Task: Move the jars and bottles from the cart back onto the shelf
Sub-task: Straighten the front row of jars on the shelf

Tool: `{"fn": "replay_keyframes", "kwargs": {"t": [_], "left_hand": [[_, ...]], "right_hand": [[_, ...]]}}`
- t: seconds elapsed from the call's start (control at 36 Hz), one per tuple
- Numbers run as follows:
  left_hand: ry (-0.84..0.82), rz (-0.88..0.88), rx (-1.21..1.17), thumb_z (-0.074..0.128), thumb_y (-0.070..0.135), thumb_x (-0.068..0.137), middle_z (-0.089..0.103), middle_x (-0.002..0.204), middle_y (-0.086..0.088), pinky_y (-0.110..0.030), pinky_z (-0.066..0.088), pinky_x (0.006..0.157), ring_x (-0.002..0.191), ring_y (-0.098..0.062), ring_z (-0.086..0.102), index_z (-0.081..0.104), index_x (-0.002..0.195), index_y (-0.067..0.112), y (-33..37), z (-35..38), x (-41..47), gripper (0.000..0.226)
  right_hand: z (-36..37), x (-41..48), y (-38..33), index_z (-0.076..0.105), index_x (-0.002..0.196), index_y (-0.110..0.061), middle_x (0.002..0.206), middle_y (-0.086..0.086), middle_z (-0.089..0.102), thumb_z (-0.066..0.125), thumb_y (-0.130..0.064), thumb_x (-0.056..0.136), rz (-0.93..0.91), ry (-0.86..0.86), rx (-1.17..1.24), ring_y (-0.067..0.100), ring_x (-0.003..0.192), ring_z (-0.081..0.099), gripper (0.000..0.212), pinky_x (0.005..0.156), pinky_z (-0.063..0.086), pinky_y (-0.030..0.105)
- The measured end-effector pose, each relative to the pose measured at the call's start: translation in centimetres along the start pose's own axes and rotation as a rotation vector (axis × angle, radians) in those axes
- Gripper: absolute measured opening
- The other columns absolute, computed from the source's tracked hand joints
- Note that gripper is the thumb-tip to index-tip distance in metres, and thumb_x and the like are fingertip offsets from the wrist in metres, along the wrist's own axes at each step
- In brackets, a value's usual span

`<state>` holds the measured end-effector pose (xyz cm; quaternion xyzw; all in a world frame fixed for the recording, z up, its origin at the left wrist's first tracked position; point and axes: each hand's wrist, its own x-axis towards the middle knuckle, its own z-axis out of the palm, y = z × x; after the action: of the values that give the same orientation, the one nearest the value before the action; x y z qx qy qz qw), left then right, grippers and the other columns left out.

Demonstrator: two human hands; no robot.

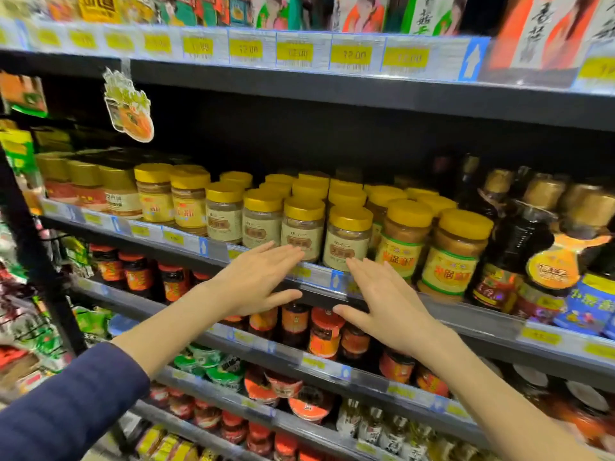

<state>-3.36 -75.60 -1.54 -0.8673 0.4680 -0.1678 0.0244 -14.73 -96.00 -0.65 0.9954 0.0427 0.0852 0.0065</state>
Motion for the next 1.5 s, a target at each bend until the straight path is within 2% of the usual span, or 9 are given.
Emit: {"fn": "replay_keyframes", "kwargs": {"t": [0.28, 0.42, 0.61, 0.78, 0.86, 1.0, 1.25, 1.39, 1.5], "left_hand": [[-0.056, 0.17, -0.019, 0.03, 0.057, 0.094, 0.016, 0.158, -0.003, -0.027, 0.006, 0.117, 0.144, -0.014, 0.017, 0.011, 0.15, 0.017, -3.4, 0.1, 0.4, 0.071], [-0.06, 0.216, -0.071, 0.035, 0.055, 0.093, 0.036, 0.149, -0.007, -0.028, 0.018, 0.114, 0.135, -0.021, 0.036, 0.025, 0.143, 0.011, -3.6, 0.2, 1.2, 0.067], [-0.005, 0.261, -0.11, 0.037, 0.056, 0.092, 0.046, 0.14, -0.008, -0.029, 0.024, 0.113, 0.128, -0.022, 0.044, 0.032, 0.137, 0.007, -4.1, 0.9, 1.7, 0.067], [0.034, 0.269, -0.107, 0.04, 0.056, 0.091, 0.052, 0.132, -0.008, -0.033, 0.025, 0.114, 0.121, -0.022, 0.05, 0.035, 0.133, 0.006, -4.2, 1.5, 1.9, 0.065], [0.042, 0.257, -0.121, 0.041, 0.055, 0.091, 0.053, 0.13, -0.008, -0.033, 0.028, 0.112, 0.119, -0.022, 0.051, 0.036, 0.132, 0.006, -4.0, 1.4, 1.8, 0.064], [0.046, 0.227, -0.123, 0.041, 0.056, 0.09, 0.054, 0.124, -0.006, -0.029, 0.033, 0.104, 0.113, -0.022, 0.052, 0.038, 0.129, 0.008, -3.7, 1.2, 1.8, 0.062], [-0.01, 0.172, -0.133, 0.041, 0.056, 0.09, 0.056, 0.125, -0.009, -0.035, 0.033, 0.11, 0.115, -0.026, 0.054, 0.037, 0.13, 0.006, -3.2, 1.2, 2.2, 0.064], [0.009, 0.152, -0.144, 0.04, 0.056, 0.091, 0.054, 0.128, -0.008, -0.034, 0.036, 0.105, 0.115, -0.025, 0.053, 0.036, 0.13, 0.008, -3.1, 1.2, 1.9, 0.062], [0.034, 0.142, -0.097, 0.028, 0.059, 0.088, 0.049, 0.137, -0.005, -0.034, 0.028, 0.111, 0.124, -0.021, 0.048, 0.036, 0.135, 0.011, -3.9, 0.5, 0.8, 0.068]], "right_hand": [[1.3, 2.4, -4.2, 0.019, 0.145, -0.011, 0.153, 0.006, 0.028, 0.039, -0.059, 0.09, 0.171, -0.002, -0.014, 0.019, 0.142, 0.022, 0.076, 0.118, 0.007, 0.038], [1.4, 2.8, -4.9, 0.028, 0.138, -0.01, 0.144, 0.005, 0.039, 0.039, -0.064, 0.087, 0.257, 0.009, -0.031, 0.019, 0.136, 0.032, 0.075, 0.118, 0.01, 0.04], [1.4, 3.1, -5.6, 0.016, 0.146, -0.005, 0.151, 0.006, 0.031, 0.035, -0.067, 0.086, 0.316, 0.015, -0.103, 0.017, 0.141, 0.025, 0.089, 0.118, 0.007, 0.039], [1.8, 3.4, -5.4, 0.049, 0.122, 0.001, 0.117, 0.011, 0.063, 0.02, -0.075, 0.074, 0.32, 0.127, -0.125, 0.026, 0.116, 0.055, 0.095, 0.112, 0.027, 0.046], [1.7, 3.4, -5.4, 0.051, 0.11, -0.003, 0.107, 0.009, 0.063, 0.029, -0.073, 0.073, 0.348, 0.11, -0.118, 0.027, 0.108, 0.056, 0.082, 0.112, 0.027, 0.045], [1.6, 3.4, -5.3, 0.044, 0.115, -0.008, 0.113, 0.005, 0.059, 0.04, -0.072, 0.079, 0.363, 0.066, -0.124, 0.022, 0.112, 0.052, 0.074, 0.113, 0.024, 0.042], [1.6, 3.4, -5.2, 0.028, 0.139, -0.004, 0.138, 0.008, 0.046, 0.043, -0.068, 0.082, 0.347, 0.048, -0.086, 0.023, 0.129, 0.041, 0.087, 0.115, 0.021, 0.041], [1.3, 3.2, -5.2, 0.031, 0.137, -0.005, 0.139, 0.007, 0.045, 0.042, -0.066, 0.084, 0.339, 0.037, -0.078, 0.023, 0.131, 0.04, 0.081, 0.115, 0.021, 0.041], [1.2, 3.0, -5.4, 0.037, 0.134, -0.008, 0.141, 0.01, 0.045, 0.044, -0.06, 0.086, 0.27, 0.089, -0.072, 0.026, 0.132, 0.039, 0.072, 0.113, 0.022, 0.042]]}}
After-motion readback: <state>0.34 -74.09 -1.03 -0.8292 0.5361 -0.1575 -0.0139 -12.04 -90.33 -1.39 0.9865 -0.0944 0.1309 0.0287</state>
